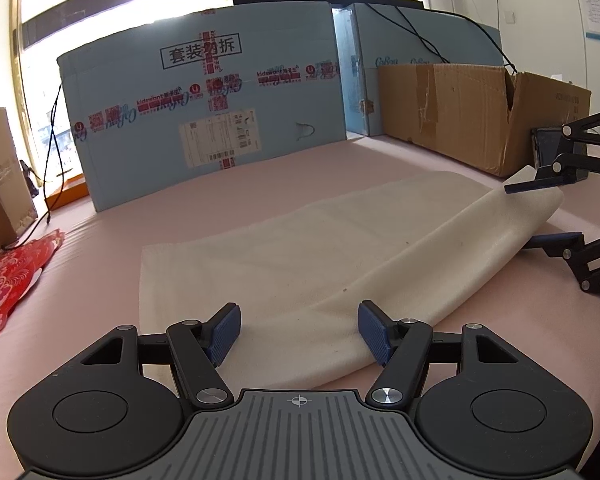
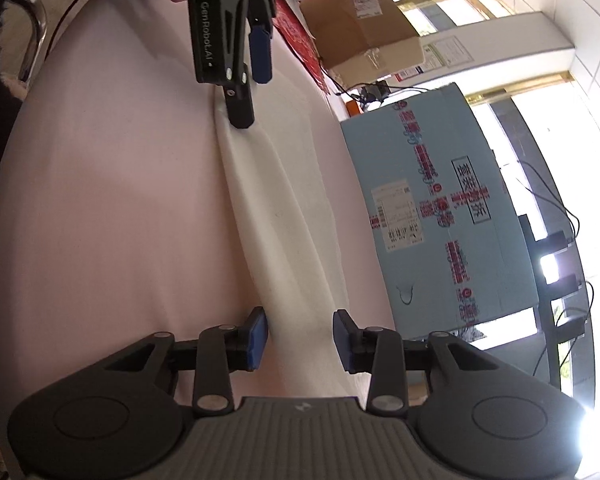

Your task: Fold shopping bag

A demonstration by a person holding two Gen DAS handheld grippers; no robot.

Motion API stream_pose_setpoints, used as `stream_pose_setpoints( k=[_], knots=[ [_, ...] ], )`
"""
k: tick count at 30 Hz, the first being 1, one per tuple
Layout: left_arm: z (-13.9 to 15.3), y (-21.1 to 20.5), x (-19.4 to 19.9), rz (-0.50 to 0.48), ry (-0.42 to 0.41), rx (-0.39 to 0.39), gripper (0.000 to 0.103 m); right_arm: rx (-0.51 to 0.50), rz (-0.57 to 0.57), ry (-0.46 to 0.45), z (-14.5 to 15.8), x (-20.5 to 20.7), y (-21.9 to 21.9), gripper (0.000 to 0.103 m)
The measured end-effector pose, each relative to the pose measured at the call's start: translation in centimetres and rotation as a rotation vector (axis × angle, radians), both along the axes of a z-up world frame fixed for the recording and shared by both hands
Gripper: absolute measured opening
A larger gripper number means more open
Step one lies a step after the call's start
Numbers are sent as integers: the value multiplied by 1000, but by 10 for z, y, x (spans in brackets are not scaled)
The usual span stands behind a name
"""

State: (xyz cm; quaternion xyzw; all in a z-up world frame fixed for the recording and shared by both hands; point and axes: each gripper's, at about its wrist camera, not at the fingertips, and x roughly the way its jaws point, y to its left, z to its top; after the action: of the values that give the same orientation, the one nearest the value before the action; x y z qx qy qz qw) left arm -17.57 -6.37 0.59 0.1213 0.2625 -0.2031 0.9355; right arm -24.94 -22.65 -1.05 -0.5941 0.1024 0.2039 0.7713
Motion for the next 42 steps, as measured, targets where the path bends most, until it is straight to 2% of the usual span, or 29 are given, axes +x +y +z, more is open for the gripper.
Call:
stream_pose_setpoints(
  k=[3,5,9,13,19,22,25,26,28,29,30,32,36,39,41,42],
  knots=[
    [0,2,2,-1,11,-14,66,-52,61,-7,-5,4,9,22],
    [0,3,3,-2,16,-21,66,-75,84,1,-7,8,11,20],
    [-1,7,6,5,28,-24,77,-60,33,27,-4,18,4,17],
    [3,3,4,-20,-10,29,77,-31,9,57,-6,21,-2,8],
    [15,-12,-14,-209,-100,31,77,11,12,93,-1,16,-3,7],
    [15,-28,-18,-299,-107,81,77,48,1,103,2,15,-5,7],
    [6,-43,-18,-346,-122,181,77,92,-10,101,9,12,-9,7],
    [5,-44,-16,-351,-119,189,77,102,-11,101,10,10,-10,7],
    [7,-40,-11,-352,-97,178,66,148,-8,113,17,4,-16,7],
    [8,-37,-7,-351,-78,169,51,161,-11,122,19,2,-18,7],
    [10,-31,-3,-352,-47,151,42,188,-18,141,22,0,-22,7],
    [11,-17,7,-380,41,83,35,253,-31,201,29,-2,-31,7],
    [13,16,28,-391,184,-66,33,410,-62,378,40,9,-51,9],
    [12,36,40,-371,256,-164,32,575,-110,544,47,31,-76,14],
    [9,50,48,-355,307,-251,32,682,-142,644,51,42,-96,16],
    [6,59,53,-339,338,-310,32,768,-171,709,52,50,-112,18]
  ],
)
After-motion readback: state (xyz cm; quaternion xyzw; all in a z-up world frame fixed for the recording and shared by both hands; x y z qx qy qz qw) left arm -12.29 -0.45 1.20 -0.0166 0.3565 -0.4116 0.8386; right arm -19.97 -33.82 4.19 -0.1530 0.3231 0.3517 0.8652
